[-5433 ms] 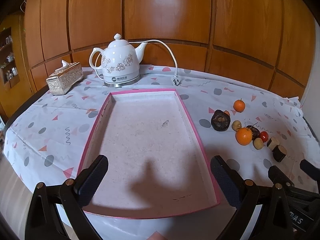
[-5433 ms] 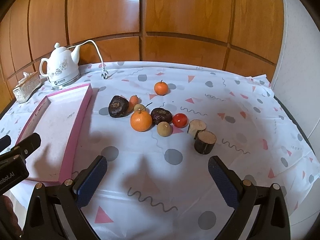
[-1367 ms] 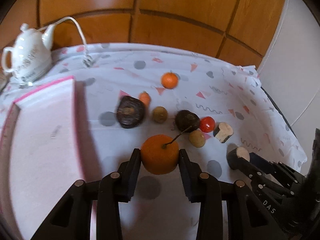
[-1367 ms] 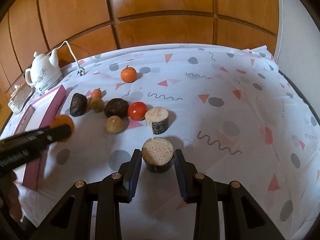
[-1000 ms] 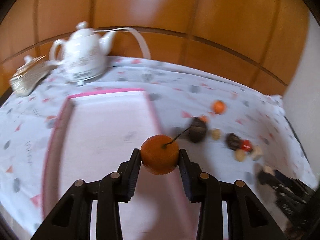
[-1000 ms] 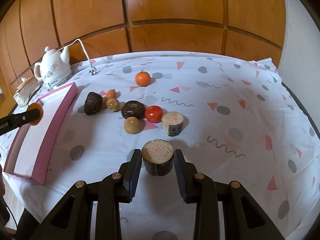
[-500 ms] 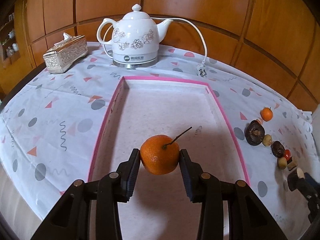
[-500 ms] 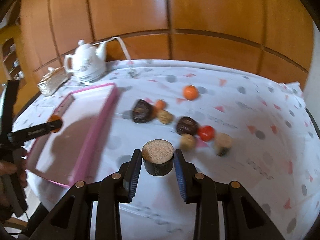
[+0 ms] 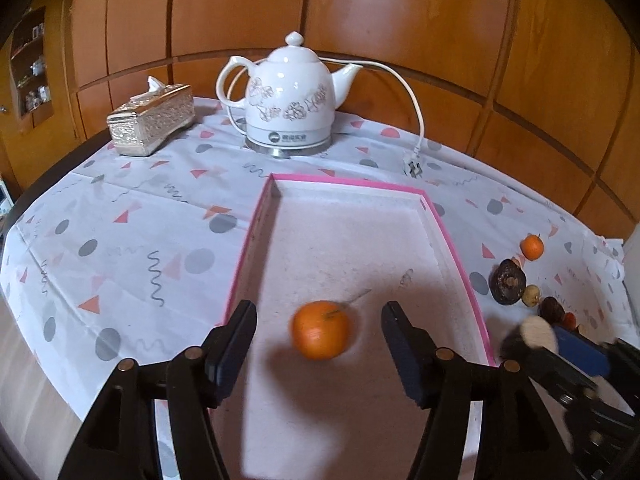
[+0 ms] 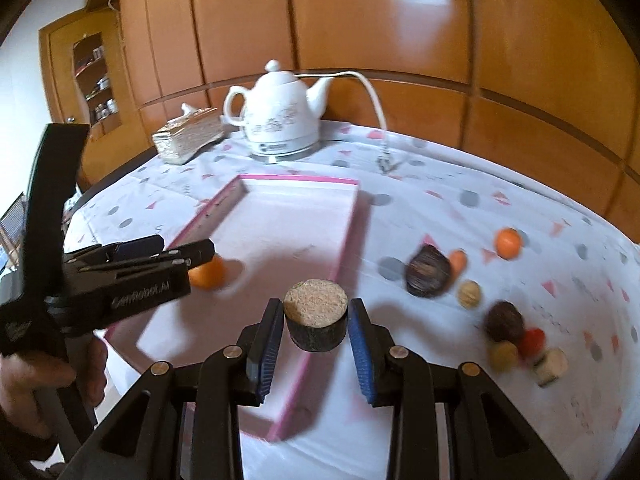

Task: Organize fruits
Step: 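Carry the orange into the pink tray and release while the right tool drops the log slice there, then grasp the dark brown round fruit with the left tool while the right tool grasps the red tomato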

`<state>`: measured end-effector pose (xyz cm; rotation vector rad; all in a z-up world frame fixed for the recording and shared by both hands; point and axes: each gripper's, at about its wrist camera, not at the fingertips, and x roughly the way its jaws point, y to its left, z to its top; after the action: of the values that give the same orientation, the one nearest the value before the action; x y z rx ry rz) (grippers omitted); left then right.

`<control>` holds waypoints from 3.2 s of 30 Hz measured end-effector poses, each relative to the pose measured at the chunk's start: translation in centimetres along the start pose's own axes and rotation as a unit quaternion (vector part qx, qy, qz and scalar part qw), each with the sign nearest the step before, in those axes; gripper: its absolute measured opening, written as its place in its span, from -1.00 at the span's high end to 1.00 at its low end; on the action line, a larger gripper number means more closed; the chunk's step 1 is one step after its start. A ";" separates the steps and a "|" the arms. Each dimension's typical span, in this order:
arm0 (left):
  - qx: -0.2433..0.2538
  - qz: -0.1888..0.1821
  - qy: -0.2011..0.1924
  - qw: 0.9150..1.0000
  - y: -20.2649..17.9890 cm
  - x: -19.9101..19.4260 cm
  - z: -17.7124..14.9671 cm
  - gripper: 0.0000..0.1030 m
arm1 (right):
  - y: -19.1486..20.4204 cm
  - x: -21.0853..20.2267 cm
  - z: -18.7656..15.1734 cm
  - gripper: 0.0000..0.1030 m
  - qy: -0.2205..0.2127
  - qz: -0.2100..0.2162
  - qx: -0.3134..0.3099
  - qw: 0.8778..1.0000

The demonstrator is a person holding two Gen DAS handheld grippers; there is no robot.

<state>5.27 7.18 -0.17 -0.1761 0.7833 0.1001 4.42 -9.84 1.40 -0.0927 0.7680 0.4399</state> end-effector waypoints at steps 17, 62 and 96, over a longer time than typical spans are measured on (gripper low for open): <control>-0.013 0.009 -0.003 1.000 1.9 -1.3 -0.7 -0.27 | 2.5 2.6 1.2 0.28 0.015 0.014 0.004 1.000; 0.162 -0.151 0.050 0.974 -14.9 1.9 0.5 -0.08 | -16.4 -5.4 -4.2 0.29 -0.022 -0.160 0.215 0.963; 0.126 -0.185 0.115 0.968 -18.5 9.2 1.4 0.12 | -24.0 -3.4 -4.9 0.29 0.007 -0.135 0.271 0.953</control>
<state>15.58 -10.50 -3.44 -0.0898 0.9737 -0.3798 9.10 -33.96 -1.66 0.3105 0.8533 -0.0415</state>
